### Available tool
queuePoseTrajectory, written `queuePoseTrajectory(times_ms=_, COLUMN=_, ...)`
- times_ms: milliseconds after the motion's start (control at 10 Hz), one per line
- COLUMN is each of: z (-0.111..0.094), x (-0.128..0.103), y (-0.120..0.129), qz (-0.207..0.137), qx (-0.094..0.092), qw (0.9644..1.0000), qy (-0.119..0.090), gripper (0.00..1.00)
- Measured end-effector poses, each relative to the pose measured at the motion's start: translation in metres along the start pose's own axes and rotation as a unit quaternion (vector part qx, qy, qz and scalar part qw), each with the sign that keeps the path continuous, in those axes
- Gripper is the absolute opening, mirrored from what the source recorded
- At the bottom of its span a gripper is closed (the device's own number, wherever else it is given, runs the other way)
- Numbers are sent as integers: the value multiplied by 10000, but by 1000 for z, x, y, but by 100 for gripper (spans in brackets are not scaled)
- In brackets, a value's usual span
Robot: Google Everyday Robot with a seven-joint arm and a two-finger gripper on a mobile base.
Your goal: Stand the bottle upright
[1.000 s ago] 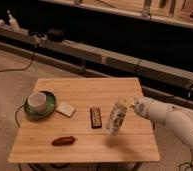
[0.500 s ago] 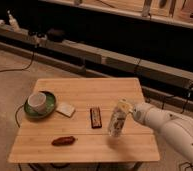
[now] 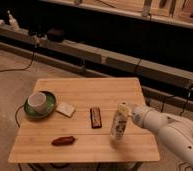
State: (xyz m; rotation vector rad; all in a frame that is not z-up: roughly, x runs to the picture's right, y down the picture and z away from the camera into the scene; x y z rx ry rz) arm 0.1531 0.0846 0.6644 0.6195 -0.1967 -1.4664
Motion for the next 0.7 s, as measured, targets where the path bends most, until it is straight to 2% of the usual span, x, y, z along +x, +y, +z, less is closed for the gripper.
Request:
queuePoseTrajectory(times_ms=200, z=-1, x=1, y=15, qz=114, qx=-169, qw=9998, qy=69, gripper=0)
queuePoseTrajectory(times_ms=700, z=5, x=11, y=29, qz=60, qx=-322, qw=9989, qy=325, gripper=0)
